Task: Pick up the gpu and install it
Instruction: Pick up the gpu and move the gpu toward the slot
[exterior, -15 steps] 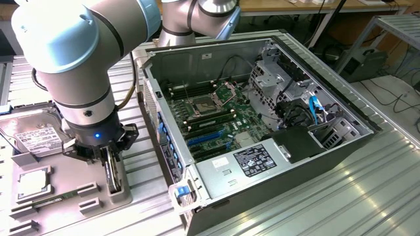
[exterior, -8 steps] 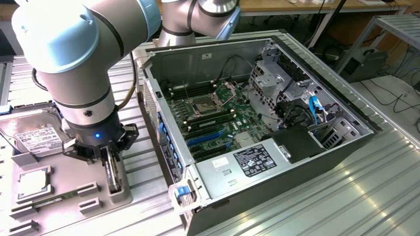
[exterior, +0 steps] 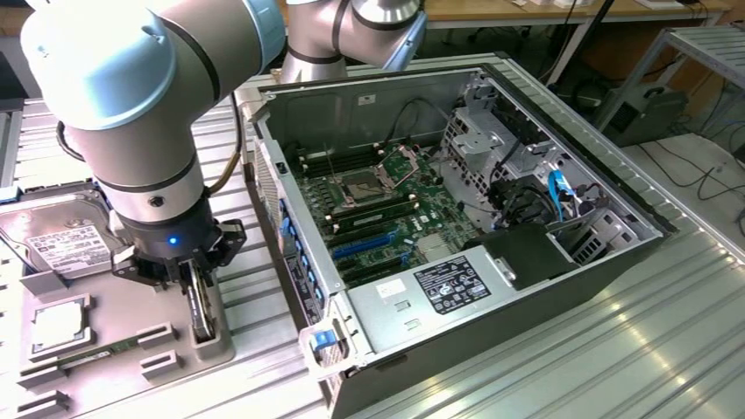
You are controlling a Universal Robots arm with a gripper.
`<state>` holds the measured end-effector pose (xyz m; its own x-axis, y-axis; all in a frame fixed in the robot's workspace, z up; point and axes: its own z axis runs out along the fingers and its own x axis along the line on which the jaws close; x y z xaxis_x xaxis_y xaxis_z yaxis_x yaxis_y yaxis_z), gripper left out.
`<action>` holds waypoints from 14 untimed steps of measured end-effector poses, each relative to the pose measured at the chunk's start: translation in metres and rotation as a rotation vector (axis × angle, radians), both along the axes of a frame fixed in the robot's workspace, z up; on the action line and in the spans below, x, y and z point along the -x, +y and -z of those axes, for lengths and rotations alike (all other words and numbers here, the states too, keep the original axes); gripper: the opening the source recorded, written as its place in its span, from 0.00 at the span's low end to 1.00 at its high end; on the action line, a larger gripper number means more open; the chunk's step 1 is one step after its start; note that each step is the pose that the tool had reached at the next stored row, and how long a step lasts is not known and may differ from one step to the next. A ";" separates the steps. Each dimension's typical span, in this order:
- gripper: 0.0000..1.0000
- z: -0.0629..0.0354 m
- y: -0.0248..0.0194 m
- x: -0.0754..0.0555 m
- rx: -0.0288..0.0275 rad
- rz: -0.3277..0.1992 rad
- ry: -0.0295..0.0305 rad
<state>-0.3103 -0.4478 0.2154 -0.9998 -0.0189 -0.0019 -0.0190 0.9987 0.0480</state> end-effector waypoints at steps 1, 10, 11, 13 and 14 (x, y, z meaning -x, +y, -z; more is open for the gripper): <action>0.30 0.0000 0.0000 0.000 0.0000 0.000 0.0000; 0.30 0.0000 0.0000 0.000 0.0000 0.000 0.0000; 0.30 -0.0003 0.0000 0.000 -0.0001 0.000 0.0000; 0.30 -0.0025 0.0000 0.000 -0.0006 0.000 0.0004; 0.30 -0.0043 0.0000 0.000 -0.0009 0.000 0.0006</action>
